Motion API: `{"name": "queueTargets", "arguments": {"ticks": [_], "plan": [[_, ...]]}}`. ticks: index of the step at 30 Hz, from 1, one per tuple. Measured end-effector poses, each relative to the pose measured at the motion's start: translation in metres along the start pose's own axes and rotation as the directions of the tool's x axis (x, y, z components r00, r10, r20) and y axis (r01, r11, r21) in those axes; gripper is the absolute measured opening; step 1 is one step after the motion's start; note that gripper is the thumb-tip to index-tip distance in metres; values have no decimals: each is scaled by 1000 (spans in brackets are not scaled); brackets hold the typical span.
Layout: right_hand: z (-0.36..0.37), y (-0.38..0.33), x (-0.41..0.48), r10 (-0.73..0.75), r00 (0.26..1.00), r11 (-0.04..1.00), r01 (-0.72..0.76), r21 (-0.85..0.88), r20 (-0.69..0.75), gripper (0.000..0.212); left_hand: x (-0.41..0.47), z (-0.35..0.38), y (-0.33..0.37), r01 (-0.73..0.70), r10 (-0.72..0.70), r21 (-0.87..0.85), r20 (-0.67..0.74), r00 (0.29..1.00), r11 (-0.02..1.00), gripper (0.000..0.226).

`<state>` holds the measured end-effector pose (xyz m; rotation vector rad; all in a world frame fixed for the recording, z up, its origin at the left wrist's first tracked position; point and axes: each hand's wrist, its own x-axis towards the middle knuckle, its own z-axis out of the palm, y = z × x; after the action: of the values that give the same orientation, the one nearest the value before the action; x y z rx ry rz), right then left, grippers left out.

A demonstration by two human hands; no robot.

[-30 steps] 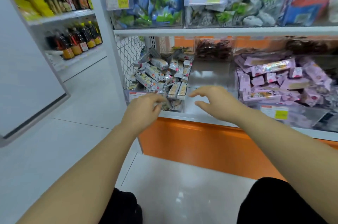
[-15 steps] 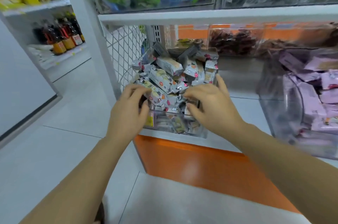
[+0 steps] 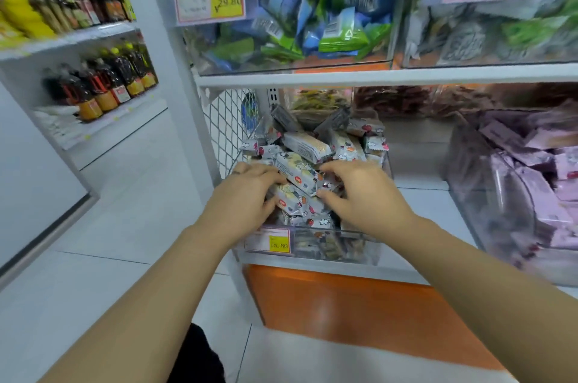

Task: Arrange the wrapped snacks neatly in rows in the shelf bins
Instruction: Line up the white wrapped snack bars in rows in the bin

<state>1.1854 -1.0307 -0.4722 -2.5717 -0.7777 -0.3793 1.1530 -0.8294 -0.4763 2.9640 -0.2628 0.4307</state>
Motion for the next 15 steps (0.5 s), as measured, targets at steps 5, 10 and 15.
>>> {"name": "queueTargets", "arguments": {"ticks": [5, 10, 15], "plan": [[13, -15, 2, 120, 991, 992, -121, -22, -51, 44, 2, -2, -6, -84, 86, 75, -24, 996, 994, 42], [9, -21, -6, 135, 981, 990, -129, 55, -138, 40, -6, 4, -9, -134, 143, 88, -105, 984, 987, 46], [-18, -11, -37, 126, 946, 992, -119, 43, -299, 34, -19, 6, -7, -114, 104, -26, -245, 964, 993, 44]]}}
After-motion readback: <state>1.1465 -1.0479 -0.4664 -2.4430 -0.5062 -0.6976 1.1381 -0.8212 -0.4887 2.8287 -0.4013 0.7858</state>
